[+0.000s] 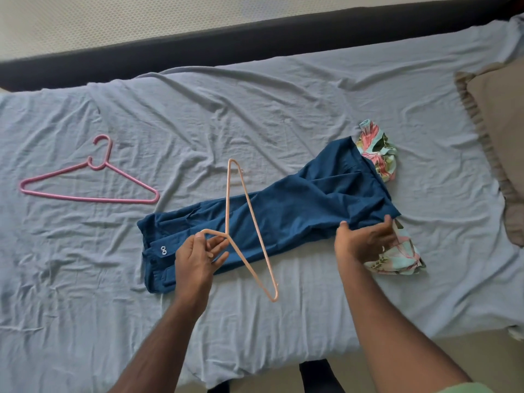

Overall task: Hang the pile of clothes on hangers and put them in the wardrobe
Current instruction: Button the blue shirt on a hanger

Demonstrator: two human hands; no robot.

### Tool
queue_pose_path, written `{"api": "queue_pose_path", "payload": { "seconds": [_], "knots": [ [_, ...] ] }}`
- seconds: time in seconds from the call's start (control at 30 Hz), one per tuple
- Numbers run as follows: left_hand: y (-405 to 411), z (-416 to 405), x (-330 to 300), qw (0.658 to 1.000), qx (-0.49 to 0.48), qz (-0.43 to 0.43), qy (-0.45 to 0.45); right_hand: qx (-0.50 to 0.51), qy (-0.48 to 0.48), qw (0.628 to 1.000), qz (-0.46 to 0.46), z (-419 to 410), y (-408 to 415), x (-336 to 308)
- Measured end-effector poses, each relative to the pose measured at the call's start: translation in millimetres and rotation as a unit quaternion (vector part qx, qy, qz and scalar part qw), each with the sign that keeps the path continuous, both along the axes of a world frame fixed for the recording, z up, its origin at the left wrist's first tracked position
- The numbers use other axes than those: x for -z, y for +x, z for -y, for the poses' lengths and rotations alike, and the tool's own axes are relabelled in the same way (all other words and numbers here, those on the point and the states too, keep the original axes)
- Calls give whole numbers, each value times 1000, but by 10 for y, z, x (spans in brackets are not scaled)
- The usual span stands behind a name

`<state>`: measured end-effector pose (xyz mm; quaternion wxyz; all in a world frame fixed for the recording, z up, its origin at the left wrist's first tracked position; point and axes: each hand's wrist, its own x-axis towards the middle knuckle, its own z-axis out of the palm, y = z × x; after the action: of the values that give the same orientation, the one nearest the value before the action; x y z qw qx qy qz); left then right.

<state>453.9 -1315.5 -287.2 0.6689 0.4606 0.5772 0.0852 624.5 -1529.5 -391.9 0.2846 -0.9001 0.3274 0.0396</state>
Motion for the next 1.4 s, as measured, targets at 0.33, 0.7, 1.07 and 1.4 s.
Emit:
{"api": "queue_pose_path", "payload": {
  "seconds": [0.33,0.7,1.07,1.4],
  "knots": [
    [-1346,-1082,-22,994,-78,-50,60,-509,15,858,-58,-1458,-1514,148],
    [-3042,-2757,536,885,156,-378,224,-702,-78,701,-97,-2485,-2517,331],
    [-2197,-2098,1357,903,294,-262,175,-787,-185,585,56,-2524,-2557,749],
    [-1616,-1835,1562,828,389,-304,267,-751,-136,641,79,-2689,-2516,789]
  ]
}}
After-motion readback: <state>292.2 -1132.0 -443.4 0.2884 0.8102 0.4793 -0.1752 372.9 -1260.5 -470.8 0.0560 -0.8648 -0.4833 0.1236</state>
